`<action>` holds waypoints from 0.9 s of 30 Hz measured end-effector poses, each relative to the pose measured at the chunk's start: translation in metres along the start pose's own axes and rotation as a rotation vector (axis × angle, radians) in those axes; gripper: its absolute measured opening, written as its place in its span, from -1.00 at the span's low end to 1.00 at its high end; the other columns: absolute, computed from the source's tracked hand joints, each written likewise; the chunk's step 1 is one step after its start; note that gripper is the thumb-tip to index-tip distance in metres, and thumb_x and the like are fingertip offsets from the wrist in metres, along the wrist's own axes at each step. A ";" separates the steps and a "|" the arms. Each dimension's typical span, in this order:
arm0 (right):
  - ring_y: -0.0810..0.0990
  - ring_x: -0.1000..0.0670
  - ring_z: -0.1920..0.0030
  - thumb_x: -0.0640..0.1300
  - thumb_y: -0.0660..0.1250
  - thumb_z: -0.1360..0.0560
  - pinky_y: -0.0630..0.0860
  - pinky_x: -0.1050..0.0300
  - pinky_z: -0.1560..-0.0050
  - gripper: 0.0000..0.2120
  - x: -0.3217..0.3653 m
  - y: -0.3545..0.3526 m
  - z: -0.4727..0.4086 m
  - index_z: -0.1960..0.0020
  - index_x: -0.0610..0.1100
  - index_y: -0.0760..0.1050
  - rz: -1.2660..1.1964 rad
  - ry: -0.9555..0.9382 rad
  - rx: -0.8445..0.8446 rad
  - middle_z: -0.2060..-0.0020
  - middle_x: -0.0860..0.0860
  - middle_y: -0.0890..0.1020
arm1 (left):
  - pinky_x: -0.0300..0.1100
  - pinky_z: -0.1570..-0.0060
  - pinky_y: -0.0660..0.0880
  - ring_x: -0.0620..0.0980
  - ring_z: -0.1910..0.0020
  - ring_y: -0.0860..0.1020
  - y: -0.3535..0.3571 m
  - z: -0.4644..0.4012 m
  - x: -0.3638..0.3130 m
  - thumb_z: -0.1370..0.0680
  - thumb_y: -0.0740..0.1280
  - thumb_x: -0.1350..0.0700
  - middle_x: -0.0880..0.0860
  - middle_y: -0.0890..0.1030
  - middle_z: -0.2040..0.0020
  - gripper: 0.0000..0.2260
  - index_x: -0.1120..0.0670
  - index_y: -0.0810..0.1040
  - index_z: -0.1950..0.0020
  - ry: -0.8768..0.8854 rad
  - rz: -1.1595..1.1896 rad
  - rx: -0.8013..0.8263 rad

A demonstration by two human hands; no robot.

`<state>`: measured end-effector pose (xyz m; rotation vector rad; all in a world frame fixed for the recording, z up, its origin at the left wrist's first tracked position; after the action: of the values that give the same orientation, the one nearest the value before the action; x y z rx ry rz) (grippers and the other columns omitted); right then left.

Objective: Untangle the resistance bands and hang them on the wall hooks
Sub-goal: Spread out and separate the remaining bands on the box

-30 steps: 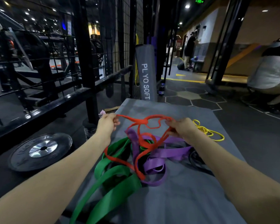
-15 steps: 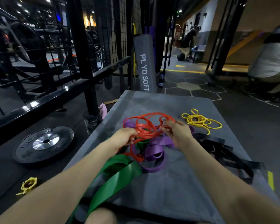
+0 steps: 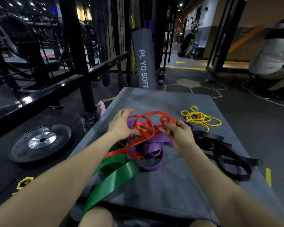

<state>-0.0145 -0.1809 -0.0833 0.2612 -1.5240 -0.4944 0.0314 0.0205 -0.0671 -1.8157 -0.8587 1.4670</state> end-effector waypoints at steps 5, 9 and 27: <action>0.60 0.08 0.51 -0.38 0.28 -0.50 0.55 0.36 0.40 -0.87 0.005 -0.011 -0.003 0.22 -0.27 0.41 0.029 -0.011 0.016 0.50 -0.05 0.58 | -0.09 0.07 0.44 0.04 0.11 0.50 0.018 -0.016 0.000 -0.30 0.52 -0.13 -0.03 0.49 0.18 -0.67 -0.01 0.50 0.11 0.025 -0.075 0.197; 0.59 0.06 0.45 -0.45 0.31 -0.43 0.56 0.31 0.31 -0.85 -0.006 -0.016 -0.010 0.21 -0.26 0.42 0.161 0.006 0.052 0.36 -0.11 0.59 | -0.22 0.36 0.23 -0.04 0.34 0.30 0.010 -0.016 -0.001 -0.32 0.54 0.00 -0.06 0.33 0.40 -0.63 0.01 0.32 0.34 0.016 0.188 0.115; 0.40 0.13 0.32 -0.39 0.13 -0.52 0.35 0.35 0.30 -0.70 0.038 0.067 -0.037 -0.20 -0.30 0.48 0.844 -0.205 0.097 0.05 -0.10 0.51 | -0.28 0.21 0.36 -0.11 0.29 0.41 -0.048 -0.015 -0.014 -0.48 0.28 0.45 -0.01 0.46 0.33 -0.69 0.07 0.33 0.27 0.088 0.841 -0.076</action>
<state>0.0311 -0.1453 -0.0200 -0.3695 -1.6950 0.2313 0.0399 0.0355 -0.0181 -2.4286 -0.0684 1.8186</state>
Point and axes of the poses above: each hand's wrist, its own z-axis away from the middle knuckle, its own y-axis out of the palm, x = y × z, the point moved 10 cm from there along -z, towards the middle knuckle
